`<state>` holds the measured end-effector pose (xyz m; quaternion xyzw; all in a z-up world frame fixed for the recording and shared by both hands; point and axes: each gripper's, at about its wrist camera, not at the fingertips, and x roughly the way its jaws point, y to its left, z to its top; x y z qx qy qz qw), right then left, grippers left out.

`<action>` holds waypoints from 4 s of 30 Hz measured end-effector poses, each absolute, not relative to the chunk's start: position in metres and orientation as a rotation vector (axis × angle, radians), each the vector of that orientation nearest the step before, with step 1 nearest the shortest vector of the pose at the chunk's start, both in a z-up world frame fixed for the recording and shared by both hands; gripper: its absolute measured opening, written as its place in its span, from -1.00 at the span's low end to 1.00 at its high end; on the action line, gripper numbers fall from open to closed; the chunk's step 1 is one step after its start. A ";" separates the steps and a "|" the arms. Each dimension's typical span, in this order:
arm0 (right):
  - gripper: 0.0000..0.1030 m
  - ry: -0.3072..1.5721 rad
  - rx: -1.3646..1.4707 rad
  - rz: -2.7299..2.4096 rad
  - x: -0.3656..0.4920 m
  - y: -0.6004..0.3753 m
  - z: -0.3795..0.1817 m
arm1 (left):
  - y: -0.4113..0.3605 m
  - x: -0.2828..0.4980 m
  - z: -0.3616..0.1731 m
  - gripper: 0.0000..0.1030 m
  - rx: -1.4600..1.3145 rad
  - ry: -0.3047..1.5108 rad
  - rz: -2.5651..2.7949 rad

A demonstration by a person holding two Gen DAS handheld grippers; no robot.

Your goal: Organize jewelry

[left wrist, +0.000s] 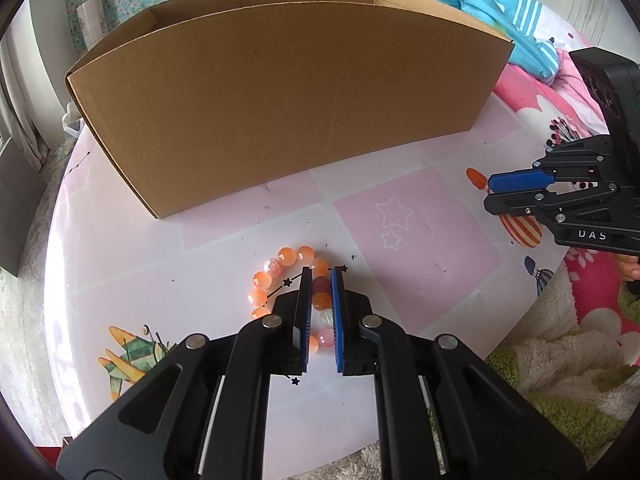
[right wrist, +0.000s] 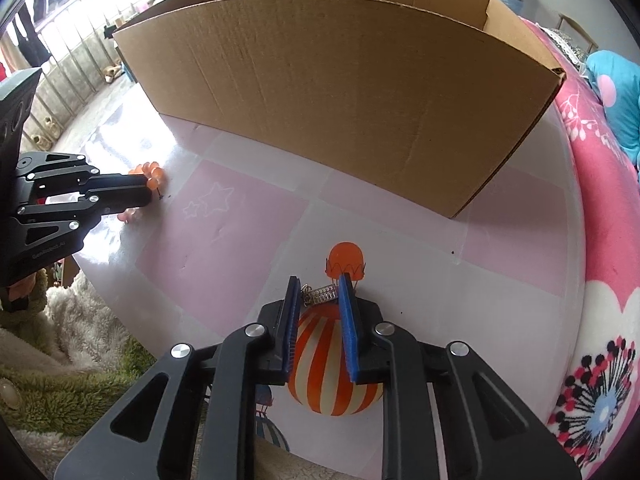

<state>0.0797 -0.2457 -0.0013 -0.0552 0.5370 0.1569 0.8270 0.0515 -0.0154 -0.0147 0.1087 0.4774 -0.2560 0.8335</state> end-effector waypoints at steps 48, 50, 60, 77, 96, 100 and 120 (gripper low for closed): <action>-0.64 0.672 0.156 0.400 0.166 -0.308 0.137 | -0.096 0.177 0.069 -0.84 -0.013 1.042 -0.822; -0.64 0.680 0.163 0.398 0.169 -0.310 0.133 | -0.099 0.187 0.047 -0.84 0.000 1.151 -0.804; -0.64 0.774 0.127 0.424 0.186 -0.301 0.119 | -0.076 0.186 0.043 -0.83 -0.041 1.161 -0.759; -0.33 1.033 -0.172 0.371 0.191 -0.262 0.097 | 0.000 0.142 0.103 0.16 -0.008 0.839 -0.522; 0.29 0.943 0.437 0.134 0.164 -0.334 0.089 | 0.044 0.136 0.120 0.67 0.023 0.756 -0.261; 0.29 0.973 0.550 0.147 0.161 -0.340 0.064 | 0.073 0.156 0.091 0.67 -0.091 0.861 -0.234; 0.37 1.057 0.423 0.167 0.169 -0.313 0.063 | 0.052 0.156 0.054 0.67 -0.258 0.971 -0.430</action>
